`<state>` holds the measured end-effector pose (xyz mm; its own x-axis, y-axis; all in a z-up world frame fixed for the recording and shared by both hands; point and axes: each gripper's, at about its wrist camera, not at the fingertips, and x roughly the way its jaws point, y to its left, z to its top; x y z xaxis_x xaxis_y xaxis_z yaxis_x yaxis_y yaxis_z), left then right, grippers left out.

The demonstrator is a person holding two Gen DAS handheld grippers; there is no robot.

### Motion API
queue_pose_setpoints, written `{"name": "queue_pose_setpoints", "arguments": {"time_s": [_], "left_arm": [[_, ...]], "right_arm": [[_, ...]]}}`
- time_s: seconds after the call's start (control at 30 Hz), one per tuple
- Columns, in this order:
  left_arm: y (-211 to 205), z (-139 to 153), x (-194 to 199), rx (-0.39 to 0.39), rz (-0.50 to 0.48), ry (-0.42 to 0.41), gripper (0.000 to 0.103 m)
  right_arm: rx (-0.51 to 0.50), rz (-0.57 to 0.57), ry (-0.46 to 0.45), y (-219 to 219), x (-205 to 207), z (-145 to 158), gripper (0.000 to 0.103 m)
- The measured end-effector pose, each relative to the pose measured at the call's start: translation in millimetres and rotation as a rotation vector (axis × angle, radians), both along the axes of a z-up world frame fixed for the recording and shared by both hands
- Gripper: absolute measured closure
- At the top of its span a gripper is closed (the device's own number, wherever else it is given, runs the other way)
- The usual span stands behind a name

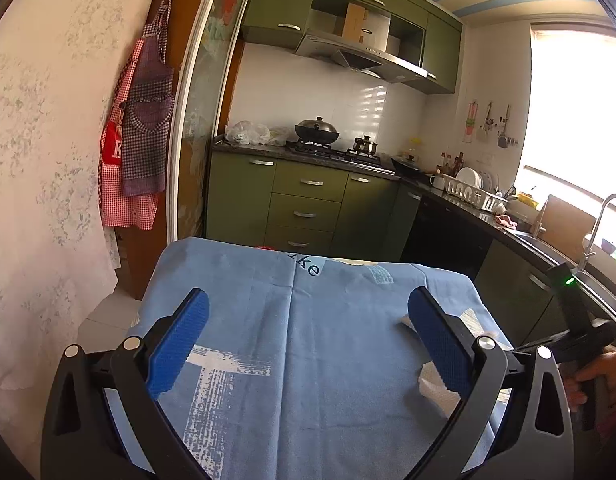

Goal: Collect trash
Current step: 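Grasp the white paper towel with the right tool, then carry the paper towel over the bin and open the right tool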

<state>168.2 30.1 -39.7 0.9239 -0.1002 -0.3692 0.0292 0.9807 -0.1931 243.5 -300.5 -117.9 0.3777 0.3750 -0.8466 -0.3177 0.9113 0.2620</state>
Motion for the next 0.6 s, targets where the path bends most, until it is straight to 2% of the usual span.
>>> {"name": "queue_pose_setpoints", "arguments": {"time_s": [0.27, 0.4, 0.5, 0.6], "left_arm": [[-12, 4, -9, -0.014, -0.022, 0.01, 0.005], [-18, 8, -17, 0.009, -0.031, -0.013, 0.005], [-23, 11, -20, 0.021, -0.037, -0.023, 0.005], [-29, 12, -18, 0.021, -0.05, -0.018, 0.005]], "right_arm": [[0.08, -0.021, -0.161, -31, -42, 87, 0.1], [0.044, -0.158, -0.245, -85, -63, 122, 0.1], [0.019, -0.289, -0.259, -138, -75, 130, 0.1], [0.016, -0.407, -0.245, -185, -85, 122, 0.1]]}}
